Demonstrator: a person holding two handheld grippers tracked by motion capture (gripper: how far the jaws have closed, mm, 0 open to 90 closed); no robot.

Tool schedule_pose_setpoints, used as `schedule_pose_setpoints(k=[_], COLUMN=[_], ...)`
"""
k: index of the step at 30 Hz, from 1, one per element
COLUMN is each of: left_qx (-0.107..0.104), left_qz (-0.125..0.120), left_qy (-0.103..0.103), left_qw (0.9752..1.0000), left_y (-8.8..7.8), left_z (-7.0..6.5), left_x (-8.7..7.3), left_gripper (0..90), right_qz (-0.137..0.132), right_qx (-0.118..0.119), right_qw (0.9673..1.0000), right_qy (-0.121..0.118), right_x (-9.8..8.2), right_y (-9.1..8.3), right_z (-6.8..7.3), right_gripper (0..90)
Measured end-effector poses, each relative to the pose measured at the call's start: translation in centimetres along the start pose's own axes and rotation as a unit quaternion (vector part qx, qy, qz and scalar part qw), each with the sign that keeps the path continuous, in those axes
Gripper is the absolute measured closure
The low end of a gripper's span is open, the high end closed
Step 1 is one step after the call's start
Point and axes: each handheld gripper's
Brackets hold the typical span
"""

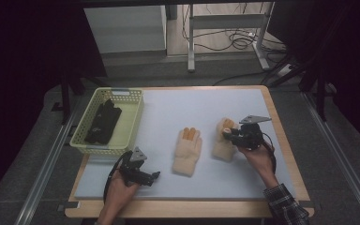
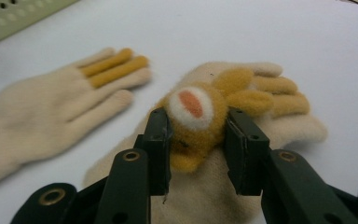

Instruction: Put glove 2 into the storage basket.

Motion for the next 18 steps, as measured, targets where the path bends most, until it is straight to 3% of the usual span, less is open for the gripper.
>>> schedule_pose_setpoints(k=[9, 18], left_qx=[0.000, 0.000], left_qz=[0.000, -0.001], left_qy=[0.000, -0.001], left_qw=[1.0000, 1.0000], left_y=[0.0, 0.0], left_z=[0.0, 0.0], left_x=[0.0, 0.0], left_gripper=[0.1, 0.0], right_qz=[-0.013, -0.023], right_qx=[0.047, 0.097], right_qw=[0.9988, 0.9950], right_qy=[-0.005, -0.011], right_x=[1.4, 3.0], right_y=[-0.3, -0.5], right_z=[3.6, 7.5], right_gripper=[62.8, 62.5])
Point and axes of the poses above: each handheld gripper's, and its own axes: y roughly forward along the jaws, x roughly out of its top, z roughly to its left, and after that the axes turned 4 degrees about x, right-handed
